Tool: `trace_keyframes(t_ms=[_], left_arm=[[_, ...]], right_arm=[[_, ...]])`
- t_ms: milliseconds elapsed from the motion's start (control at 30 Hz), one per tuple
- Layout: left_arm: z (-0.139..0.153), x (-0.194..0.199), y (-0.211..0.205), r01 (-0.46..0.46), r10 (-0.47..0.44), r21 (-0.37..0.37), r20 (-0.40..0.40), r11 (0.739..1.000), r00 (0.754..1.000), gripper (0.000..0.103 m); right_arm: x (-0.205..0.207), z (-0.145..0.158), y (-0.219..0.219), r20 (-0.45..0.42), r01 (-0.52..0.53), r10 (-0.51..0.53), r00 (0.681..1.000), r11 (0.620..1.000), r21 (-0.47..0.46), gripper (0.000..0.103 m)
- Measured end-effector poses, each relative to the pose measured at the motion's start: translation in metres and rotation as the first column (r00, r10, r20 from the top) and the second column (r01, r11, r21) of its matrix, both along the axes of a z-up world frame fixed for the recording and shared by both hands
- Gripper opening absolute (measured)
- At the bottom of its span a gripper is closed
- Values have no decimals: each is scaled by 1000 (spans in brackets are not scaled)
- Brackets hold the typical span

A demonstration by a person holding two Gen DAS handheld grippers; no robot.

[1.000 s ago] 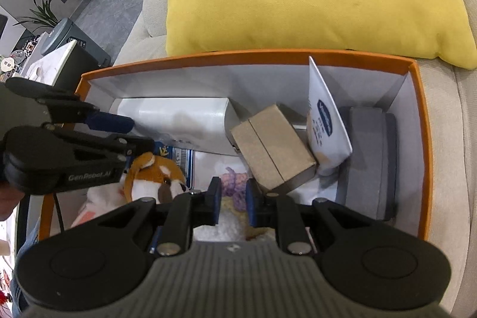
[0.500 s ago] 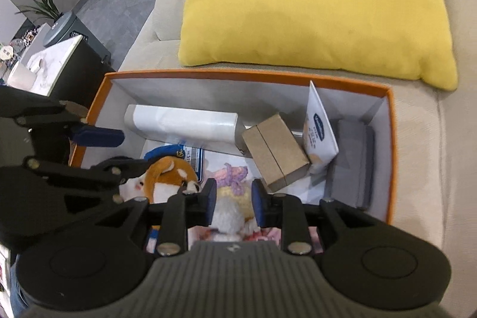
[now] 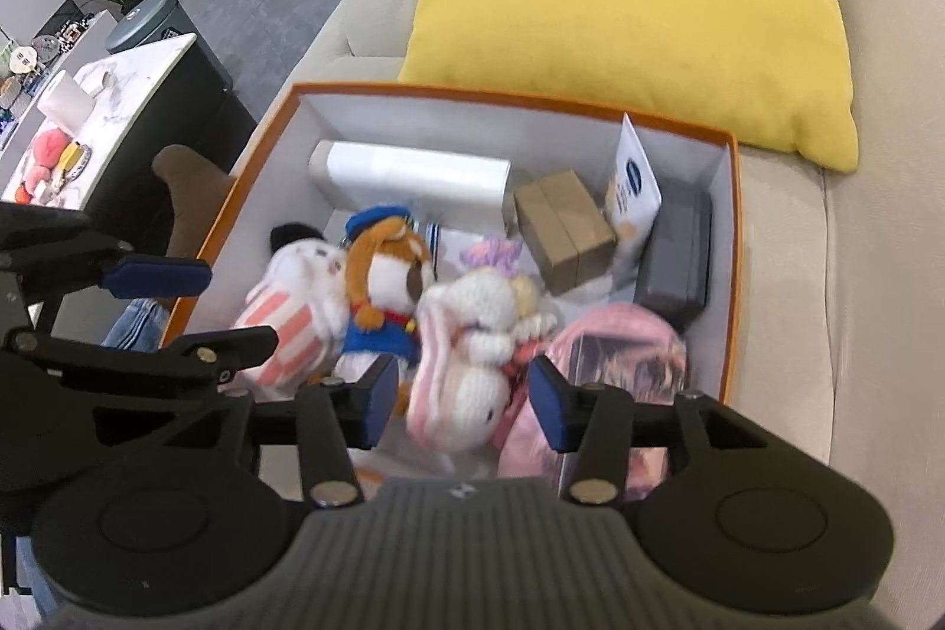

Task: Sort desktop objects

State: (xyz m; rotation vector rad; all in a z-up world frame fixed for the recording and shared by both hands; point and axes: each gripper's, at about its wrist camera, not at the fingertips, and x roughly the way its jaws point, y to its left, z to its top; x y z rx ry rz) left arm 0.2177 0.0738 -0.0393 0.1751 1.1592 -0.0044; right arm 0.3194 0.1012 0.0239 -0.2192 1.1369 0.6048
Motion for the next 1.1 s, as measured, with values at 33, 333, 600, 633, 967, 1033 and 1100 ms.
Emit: trace_keyframes(t_ms=[33, 333, 600, 633, 967, 1033, 1100], left_arm=[[0, -6, -1, -11, 11, 0, 16, 1000, 1000, 60], [-15, -40, -7, -100, 104, -40, 114, 994, 988, 67], [-29, -45, -7, -137, 144, -62, 121, 989, 982, 72], [-29, -45, -7, -140, 146, -60, 121, 988, 982, 72], [-29, -46, -9, -147, 153, -61, 120, 987, 981, 72], [-29, -46, -8, -150, 157, -65, 122, 987, 980, 72], [-29, -46, -8, -152, 159, -67, 119, 986, 980, 72]], right_arm=[[-3, -1, -2, 2, 1, -1, 1000, 1000, 0, 55], [-28, -11, -23, 46, 23, -23, 999, 1000, 5, 62], [-28, -24, -29, 52, 55, -57, 997, 998, 24, 64], [-28, -24, -29, 58, 55, -56, 997, 998, 20, 65], [-29, -25, -29, 63, 62, -63, 996, 998, 21, 65], [-29, -25, -30, 64, 62, -64, 996, 998, 23, 65], [-29, -25, -30, 65, 62, -63, 996, 998, 25, 65]])
